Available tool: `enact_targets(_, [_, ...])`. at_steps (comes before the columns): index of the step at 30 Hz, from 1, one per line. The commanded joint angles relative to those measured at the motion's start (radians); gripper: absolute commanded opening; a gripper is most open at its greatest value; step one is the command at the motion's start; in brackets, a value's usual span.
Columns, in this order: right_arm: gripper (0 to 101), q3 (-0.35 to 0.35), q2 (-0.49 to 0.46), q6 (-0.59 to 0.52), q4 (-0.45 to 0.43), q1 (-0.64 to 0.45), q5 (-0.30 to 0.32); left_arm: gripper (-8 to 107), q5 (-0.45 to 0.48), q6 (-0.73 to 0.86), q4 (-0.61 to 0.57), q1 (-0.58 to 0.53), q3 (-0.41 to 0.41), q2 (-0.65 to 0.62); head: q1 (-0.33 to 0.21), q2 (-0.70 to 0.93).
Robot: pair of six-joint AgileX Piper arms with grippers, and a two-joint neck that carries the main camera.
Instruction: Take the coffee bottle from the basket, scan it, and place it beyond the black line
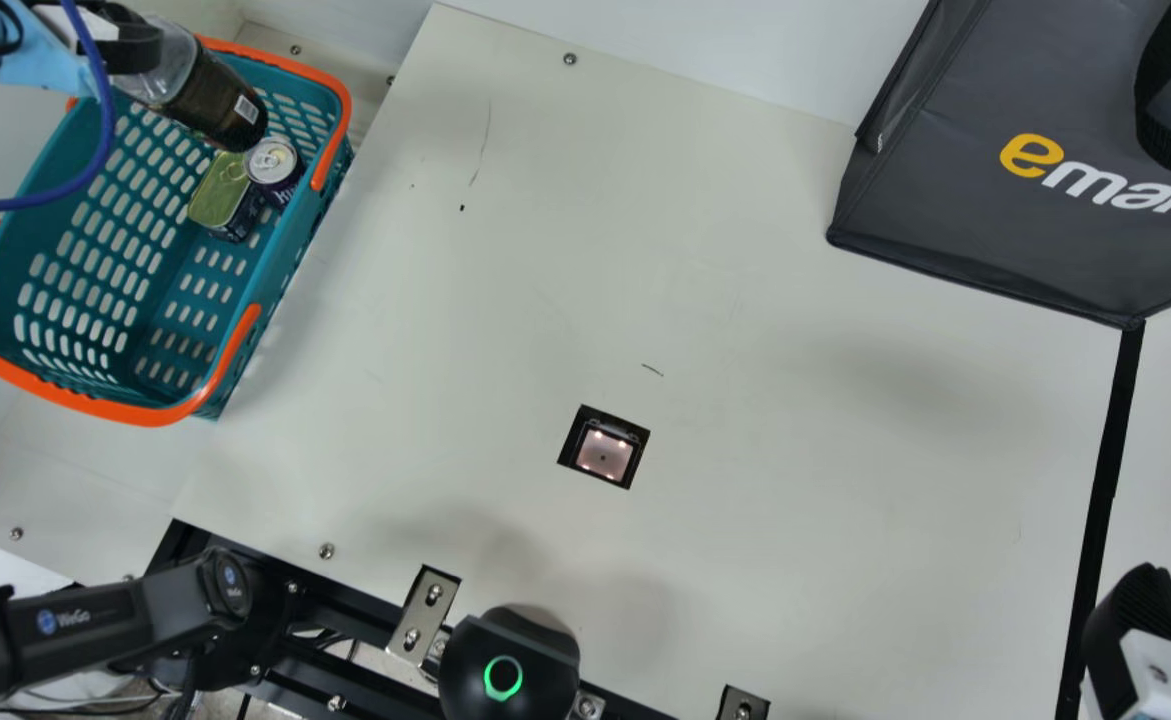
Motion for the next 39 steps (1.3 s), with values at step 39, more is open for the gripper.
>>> enact_targets(39, [91, 0.000, 0.000, 0.000, 0.000, 0.000, 0.000, 10, 0.032, 0.044, -0.075, -0.405, 0.076, -0.069, -0.027, 0.002])
